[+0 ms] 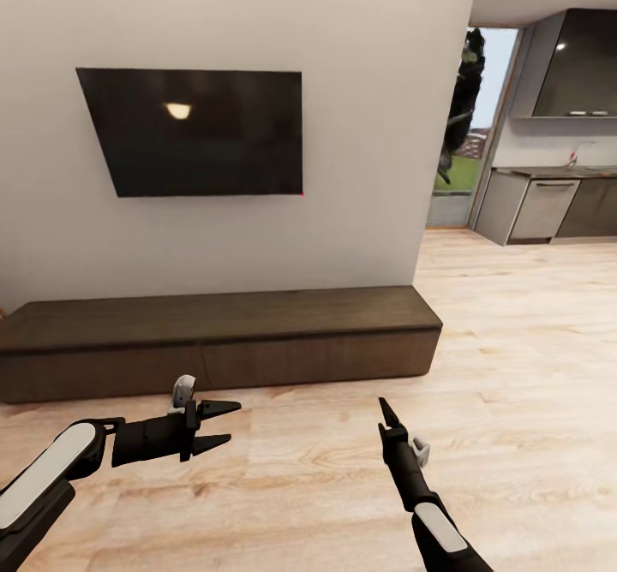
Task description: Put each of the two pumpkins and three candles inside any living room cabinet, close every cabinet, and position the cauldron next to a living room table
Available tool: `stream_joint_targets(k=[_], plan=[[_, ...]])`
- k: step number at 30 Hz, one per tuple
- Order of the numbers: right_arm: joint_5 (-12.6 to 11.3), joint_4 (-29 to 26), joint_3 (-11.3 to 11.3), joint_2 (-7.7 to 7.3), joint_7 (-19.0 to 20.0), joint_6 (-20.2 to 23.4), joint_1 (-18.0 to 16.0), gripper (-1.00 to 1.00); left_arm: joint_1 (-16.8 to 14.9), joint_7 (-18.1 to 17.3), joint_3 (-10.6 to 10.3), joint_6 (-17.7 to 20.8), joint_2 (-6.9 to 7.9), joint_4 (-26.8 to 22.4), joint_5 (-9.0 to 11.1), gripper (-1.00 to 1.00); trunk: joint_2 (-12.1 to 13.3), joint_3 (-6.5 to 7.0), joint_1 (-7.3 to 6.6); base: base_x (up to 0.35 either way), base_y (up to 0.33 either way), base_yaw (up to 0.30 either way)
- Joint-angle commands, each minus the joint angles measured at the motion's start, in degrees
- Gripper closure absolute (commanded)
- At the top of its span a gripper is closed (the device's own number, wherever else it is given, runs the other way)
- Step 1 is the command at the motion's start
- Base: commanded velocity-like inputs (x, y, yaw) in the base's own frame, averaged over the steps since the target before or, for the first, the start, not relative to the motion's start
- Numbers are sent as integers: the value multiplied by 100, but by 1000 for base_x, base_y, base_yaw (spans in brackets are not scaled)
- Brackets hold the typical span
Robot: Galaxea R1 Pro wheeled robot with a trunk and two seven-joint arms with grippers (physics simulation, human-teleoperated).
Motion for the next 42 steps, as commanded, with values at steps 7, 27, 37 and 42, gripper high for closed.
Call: stream_joint_targets(k=[7, 27, 37, 42], plan=[[-38, 22, -9, 2, -38, -3, -4, -100, -5, 2, -8, 7, 5, 0, 18, -100, -285, -132, 154, 0, 0, 0], [-56, 726, -29, 4, -13, -56, -4, -100, -5, 5, -8, 9, 5, 3, 18, -100, -1087, -491, 593, 0, 0, 0], [-567, 712, -19, -14, 65, -13, -4, -100, -5, 3, -8, 12, 5, 7, 23, -100, -1488, -670, 813, 0, 0, 0], [-652, 705, -13, -15, 91, -5, -4, -100, -5, 3, -8, 11, 5, 7, 25, -100, -1609, -724, 879, 0, 0, 0]])
